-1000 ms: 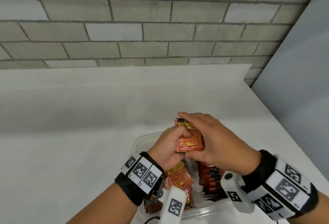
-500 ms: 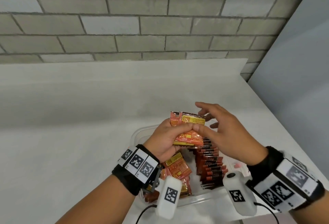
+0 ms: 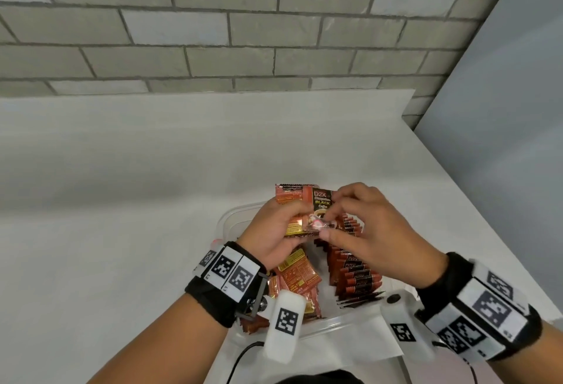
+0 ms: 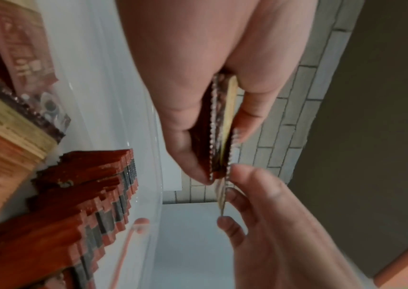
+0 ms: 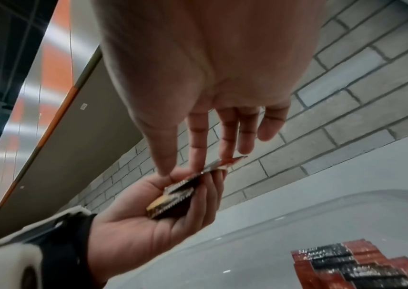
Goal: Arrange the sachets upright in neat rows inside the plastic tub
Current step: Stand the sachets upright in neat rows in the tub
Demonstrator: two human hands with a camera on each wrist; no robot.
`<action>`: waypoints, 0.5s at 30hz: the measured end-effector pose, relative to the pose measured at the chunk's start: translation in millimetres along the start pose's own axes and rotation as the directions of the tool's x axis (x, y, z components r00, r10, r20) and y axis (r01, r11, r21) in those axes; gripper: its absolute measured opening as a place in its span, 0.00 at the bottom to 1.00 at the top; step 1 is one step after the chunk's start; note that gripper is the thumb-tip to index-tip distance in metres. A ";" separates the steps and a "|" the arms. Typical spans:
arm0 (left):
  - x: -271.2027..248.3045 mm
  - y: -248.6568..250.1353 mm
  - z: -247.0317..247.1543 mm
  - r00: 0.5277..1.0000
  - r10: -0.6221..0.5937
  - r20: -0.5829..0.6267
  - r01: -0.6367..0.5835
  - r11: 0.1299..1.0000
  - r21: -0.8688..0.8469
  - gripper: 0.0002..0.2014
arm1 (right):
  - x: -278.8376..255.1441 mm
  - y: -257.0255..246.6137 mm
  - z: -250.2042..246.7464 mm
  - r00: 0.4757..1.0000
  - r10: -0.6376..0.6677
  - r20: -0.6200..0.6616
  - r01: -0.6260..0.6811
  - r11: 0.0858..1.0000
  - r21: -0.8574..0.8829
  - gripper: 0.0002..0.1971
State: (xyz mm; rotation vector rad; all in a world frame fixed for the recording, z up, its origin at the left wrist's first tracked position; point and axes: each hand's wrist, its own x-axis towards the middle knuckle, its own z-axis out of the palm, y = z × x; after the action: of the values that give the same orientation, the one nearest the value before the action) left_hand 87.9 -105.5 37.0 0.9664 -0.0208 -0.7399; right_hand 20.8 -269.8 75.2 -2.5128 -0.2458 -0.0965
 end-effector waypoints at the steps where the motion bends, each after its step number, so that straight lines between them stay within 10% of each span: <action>1: -0.1 -0.3 -0.6 1.000 0.010 0.000 -0.010 0.999 0.035 0.11 | -0.1 1.0 -1.4 1.000 0.010 -0.015 -0.010 1.000 0.004 0.09; 5: -1.1 -2.8 4.3 0.997 0.019 0.072 -0.030 0.988 0.154 0.10 | 4.3 5.2 -12.9 0.995 0.055 -0.089 -0.056 0.998 -0.005 0.16; 15: 5.5 -8.4 8.8 0.999 -0.028 -0.040 0.034 0.985 0.167 0.12 | -22.3 26.5 -41.5 0.903 0.222 0.369 -0.262 0.963 0.062 0.09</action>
State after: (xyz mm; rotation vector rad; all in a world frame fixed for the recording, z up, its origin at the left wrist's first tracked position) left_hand 84.4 -118.1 34.2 1.1434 -0.0355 -0.7570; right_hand 3.7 -318.5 91.2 -2.4132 -0.0780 0.4697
